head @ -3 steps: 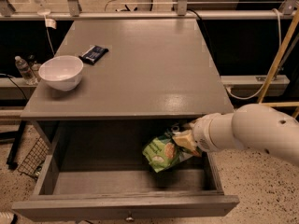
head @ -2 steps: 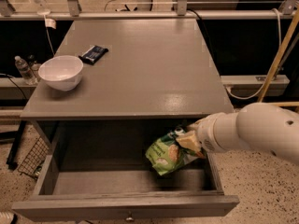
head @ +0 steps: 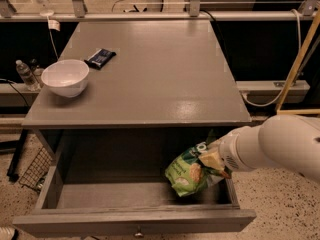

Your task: Pick green rice chip bag from top drawer and place on counter

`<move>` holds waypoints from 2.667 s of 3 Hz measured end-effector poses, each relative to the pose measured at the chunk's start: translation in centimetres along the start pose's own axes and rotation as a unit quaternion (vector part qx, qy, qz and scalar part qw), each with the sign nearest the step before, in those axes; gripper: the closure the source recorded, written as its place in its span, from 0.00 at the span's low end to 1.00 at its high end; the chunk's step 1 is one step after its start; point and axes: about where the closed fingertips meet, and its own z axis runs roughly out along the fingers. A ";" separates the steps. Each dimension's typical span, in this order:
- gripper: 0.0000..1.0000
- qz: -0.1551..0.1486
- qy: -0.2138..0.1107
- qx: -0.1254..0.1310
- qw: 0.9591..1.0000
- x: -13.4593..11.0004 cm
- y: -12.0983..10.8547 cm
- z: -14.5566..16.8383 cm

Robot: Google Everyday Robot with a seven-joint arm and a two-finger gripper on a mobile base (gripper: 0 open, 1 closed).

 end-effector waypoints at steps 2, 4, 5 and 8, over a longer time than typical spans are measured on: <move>1.00 -0.002 0.001 0.056 0.998 -0.5 -2.7 -3.1; 1.00 0.003 -0.008 0.127 0.992 0.0 -4.2 -9.6; 1.00 0.001 -0.014 0.162 0.987 -0.3 -5.1 -12.8; 1.00 -0.083 -0.066 0.191 0.976 -8.2 -4.4 -17.2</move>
Offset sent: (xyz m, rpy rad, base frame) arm 0.0120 -0.0378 0.0431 -0.0839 -0.1012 -0.0885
